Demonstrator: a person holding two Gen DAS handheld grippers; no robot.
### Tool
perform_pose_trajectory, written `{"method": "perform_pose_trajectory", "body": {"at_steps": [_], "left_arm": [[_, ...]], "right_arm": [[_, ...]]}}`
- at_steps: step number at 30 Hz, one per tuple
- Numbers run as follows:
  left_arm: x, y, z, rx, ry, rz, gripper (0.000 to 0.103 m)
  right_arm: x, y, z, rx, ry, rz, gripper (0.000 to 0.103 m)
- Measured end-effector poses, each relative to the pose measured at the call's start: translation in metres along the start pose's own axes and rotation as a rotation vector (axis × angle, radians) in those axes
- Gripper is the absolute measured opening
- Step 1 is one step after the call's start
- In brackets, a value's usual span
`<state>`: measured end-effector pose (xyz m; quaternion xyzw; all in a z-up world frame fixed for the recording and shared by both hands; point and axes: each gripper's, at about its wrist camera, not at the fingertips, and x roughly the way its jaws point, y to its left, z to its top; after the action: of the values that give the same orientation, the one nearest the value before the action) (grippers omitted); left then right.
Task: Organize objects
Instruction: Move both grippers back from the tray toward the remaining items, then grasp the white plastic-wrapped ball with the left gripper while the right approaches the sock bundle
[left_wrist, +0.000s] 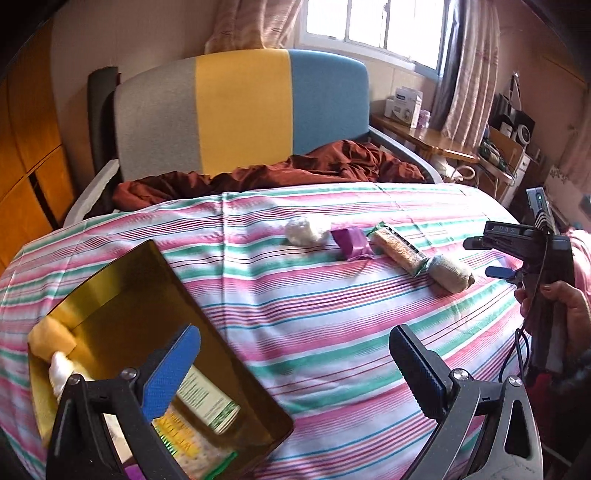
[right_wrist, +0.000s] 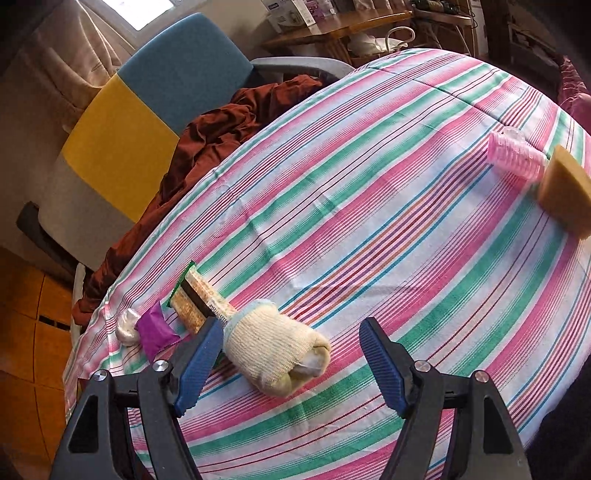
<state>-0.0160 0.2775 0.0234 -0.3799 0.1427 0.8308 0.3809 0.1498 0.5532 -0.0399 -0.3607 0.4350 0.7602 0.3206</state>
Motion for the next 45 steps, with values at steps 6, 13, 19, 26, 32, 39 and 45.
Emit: {"method": "perform_pose_trajectory", "body": {"at_steps": [6,13,19,26,32,39,45], "left_arm": [[0.039,-0.012,0.019,-0.045,0.067,-0.046,0.103],[0.086,-0.01,0.042,-0.124,0.141,-0.053,0.103],[0.125,0.007,0.075,-0.174,0.172,0.008,0.103],[0.174,0.012,0.109,-0.207,0.178,-0.017,0.103],[0.219,0.013,0.125,-0.22,0.203,-0.022,0.095],[0.238,0.007,0.111,-0.204,0.231,-0.019,0.067],[0.226,0.006,0.098,-0.142,0.235,0.007,0.043]], "right_arm": [[-0.003,-0.005,0.002,0.039,0.003,0.044,0.08],[0.0,0.0,0.001,0.029,0.026,0.081,0.08],[0.0,0.006,-0.001,0.002,0.04,0.107,0.08],[0.002,0.007,-0.001,0.002,0.058,0.124,0.08],[0.006,0.005,-0.001,0.006,0.071,0.117,0.08],[0.009,0.002,0.001,0.012,0.067,0.09,0.08],[0.004,-0.003,0.004,0.025,0.03,0.071,0.08]]}}
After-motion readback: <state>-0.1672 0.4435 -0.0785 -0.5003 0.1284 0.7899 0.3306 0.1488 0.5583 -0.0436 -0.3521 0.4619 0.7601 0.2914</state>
